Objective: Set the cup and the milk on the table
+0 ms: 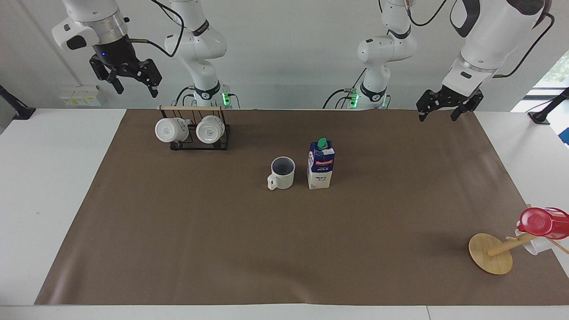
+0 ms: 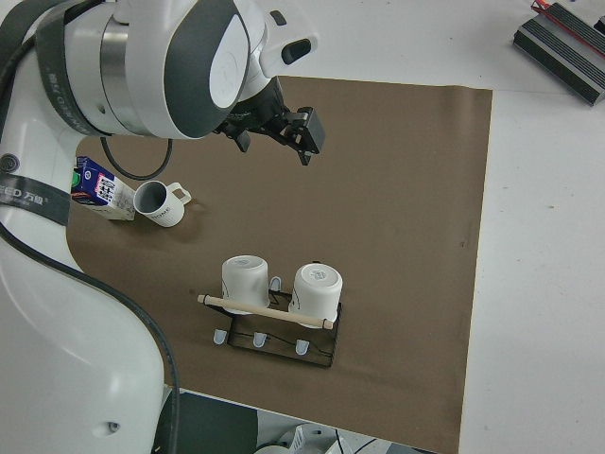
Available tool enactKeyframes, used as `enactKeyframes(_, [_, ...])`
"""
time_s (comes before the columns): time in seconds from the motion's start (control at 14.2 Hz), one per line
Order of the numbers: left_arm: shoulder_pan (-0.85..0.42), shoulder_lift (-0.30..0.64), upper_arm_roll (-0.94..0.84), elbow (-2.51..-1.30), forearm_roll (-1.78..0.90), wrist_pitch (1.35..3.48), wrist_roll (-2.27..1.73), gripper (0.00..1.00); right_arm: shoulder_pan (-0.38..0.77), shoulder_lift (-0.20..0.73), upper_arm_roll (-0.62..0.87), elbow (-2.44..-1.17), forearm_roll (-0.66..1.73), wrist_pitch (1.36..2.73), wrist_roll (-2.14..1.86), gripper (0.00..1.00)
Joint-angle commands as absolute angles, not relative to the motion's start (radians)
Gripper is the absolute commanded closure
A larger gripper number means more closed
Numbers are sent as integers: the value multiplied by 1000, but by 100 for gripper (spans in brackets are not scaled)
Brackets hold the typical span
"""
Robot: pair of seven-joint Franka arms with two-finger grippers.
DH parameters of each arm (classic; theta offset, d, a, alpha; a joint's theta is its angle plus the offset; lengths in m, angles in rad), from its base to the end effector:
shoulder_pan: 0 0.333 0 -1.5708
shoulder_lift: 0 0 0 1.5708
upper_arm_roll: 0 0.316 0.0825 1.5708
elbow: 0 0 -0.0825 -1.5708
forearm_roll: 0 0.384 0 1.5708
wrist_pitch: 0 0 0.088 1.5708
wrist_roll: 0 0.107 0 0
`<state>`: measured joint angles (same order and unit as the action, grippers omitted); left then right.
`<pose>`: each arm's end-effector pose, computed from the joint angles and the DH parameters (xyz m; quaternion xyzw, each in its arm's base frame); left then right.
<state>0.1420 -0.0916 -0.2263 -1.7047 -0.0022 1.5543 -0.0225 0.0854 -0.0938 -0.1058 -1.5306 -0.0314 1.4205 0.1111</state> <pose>0.5203 -0.0494 0.6081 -0.9990 0.0301 0.0300 0.0108 0.5082 -0.0173 0.6797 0.9976 -0.0676 -0.0079 0.0110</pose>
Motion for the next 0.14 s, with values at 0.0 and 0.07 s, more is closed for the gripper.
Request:
enactKeyframes(0.0, [156,-95,-232,-1686,-15,1525,-17,0,75,-89,-106,-1522,-15,1424,95,0])
enactKeyframes(0.07, [156,-95,-232,-1686,-15,1525,-18,0,75,-89,-104,-1522,-15,1424,94,0])
